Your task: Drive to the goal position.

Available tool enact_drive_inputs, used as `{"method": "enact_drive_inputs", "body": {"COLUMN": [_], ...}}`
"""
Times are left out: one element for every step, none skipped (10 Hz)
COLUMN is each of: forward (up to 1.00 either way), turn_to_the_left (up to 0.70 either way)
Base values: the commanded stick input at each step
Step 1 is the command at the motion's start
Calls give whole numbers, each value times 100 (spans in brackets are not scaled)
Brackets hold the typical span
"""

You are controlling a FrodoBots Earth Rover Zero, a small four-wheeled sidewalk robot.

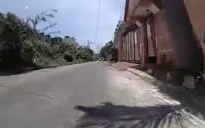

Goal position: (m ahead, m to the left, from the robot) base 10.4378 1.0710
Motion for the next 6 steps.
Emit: {"method": "enact_drive_inputs", "body": {"forward": [100,100,100,100,100,100], "turn_to_the_left": [-22,-35,-31,-13,0,0]}}
